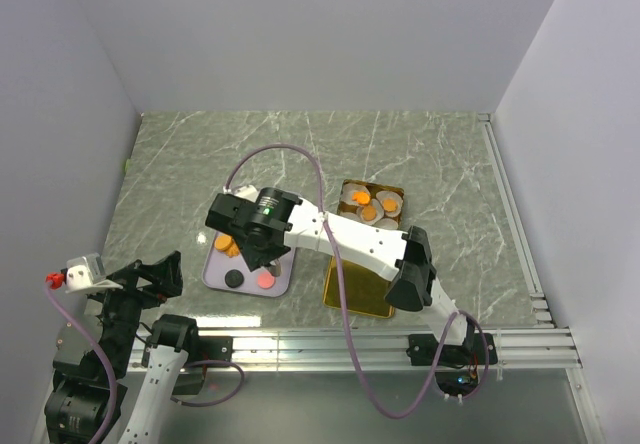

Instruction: Pack the cookies

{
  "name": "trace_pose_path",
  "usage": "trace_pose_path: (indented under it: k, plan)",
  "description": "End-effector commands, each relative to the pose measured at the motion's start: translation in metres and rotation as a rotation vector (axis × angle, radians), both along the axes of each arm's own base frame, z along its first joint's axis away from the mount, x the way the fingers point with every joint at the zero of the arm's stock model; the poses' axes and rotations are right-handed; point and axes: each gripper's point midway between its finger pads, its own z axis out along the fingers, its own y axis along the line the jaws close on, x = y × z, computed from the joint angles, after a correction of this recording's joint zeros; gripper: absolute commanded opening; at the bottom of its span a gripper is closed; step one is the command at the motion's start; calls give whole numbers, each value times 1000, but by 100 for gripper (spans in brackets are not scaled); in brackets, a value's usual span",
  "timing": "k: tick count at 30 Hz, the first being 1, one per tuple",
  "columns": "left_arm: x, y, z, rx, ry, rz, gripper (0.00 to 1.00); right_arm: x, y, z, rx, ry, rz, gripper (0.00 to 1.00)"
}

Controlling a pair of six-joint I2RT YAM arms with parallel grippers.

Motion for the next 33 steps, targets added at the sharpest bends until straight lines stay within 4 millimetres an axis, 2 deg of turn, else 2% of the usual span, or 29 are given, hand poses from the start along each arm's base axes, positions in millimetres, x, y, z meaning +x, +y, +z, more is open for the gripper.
trace_pose_path:
  k: [1,20,23,27,33]
  plan:
    - [-12,1,14,0,-104,-10,99,-4,-8,-4,-47,18,1,53]
    - [-12,0,14,3,-107,-16,99,-8,5,-25,-75,61,28,54]
    - [-12,0,14,3,-109,-17,100,-8,5,-27,-83,63,29,52]
    - [-12,0,14,3,-109,-17,99,-8,2,-30,-97,66,29,41]
    - [-12,0,14,4,-110,-19,99,-4,-3,-24,-100,48,13,38]
